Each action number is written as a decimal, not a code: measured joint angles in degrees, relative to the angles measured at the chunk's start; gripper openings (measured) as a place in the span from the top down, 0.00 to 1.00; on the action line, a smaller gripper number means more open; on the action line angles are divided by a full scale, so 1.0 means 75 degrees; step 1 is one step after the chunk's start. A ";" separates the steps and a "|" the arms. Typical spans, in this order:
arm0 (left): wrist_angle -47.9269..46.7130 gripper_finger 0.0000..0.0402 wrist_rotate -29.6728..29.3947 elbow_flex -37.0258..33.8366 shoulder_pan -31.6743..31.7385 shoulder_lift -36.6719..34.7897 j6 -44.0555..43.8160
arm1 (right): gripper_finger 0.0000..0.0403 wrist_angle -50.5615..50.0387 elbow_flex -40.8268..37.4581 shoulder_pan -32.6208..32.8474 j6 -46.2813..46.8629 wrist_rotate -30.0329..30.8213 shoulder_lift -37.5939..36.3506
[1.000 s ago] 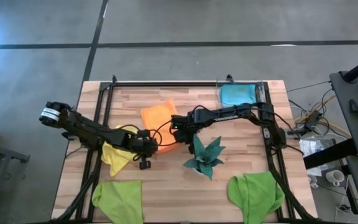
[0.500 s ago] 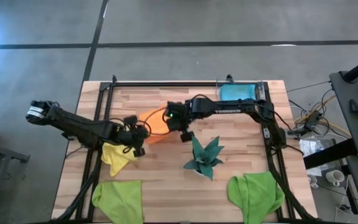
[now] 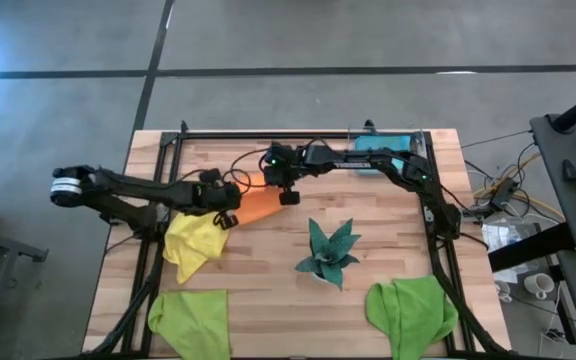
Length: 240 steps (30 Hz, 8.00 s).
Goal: Fold microfiber towels
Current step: Fold the orange microfiber cloth, then put the orange microfiber cloth into the transparent bin
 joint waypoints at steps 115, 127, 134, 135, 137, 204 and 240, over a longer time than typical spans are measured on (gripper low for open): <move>0.3782 0.62 0.1731 -0.1597 0.0610 -0.0931 0.0993 | 0.50 -0.2469 0.0922 -0.0696 0.7081 -0.1244 0.0354; 0.3932 0.62 0.2329 -0.1616 0.0605 0.0319 0.1221 | 0.23 -0.1962 0.0906 -0.0275 0.8260 -0.0411 0.0763; 0.3932 0.62 0.2707 -0.1404 0.0603 0.0483 0.1293 | 0.41 -0.2065 0.0751 -0.0142 0.8664 -0.0399 0.0842; 0.3924 0.62 0.2891 -0.1400 0.0594 0.0417 0.1296 | 0.43 -0.2037 0.0746 -0.0156 0.8680 -0.0452 0.0907; 0.3924 0.62 0.3123 -0.1394 0.0569 0.0219 0.1296 | 0.48 -0.1954 0.0728 -0.0149 0.8684 -0.0418 0.0973; 0.3508 0.62 0.3098 -0.1642 0.0351 -0.1715 0.0950 | 0.97 -0.7093 -0.1358 -0.4305 0.8081 0.3058 -0.2780; 0.3476 0.62 0.3100 -0.1642 0.0345 -0.1715 0.0825 | 0.50 -0.6097 -0.2935 -0.5000 0.7501 0.3905 -0.3514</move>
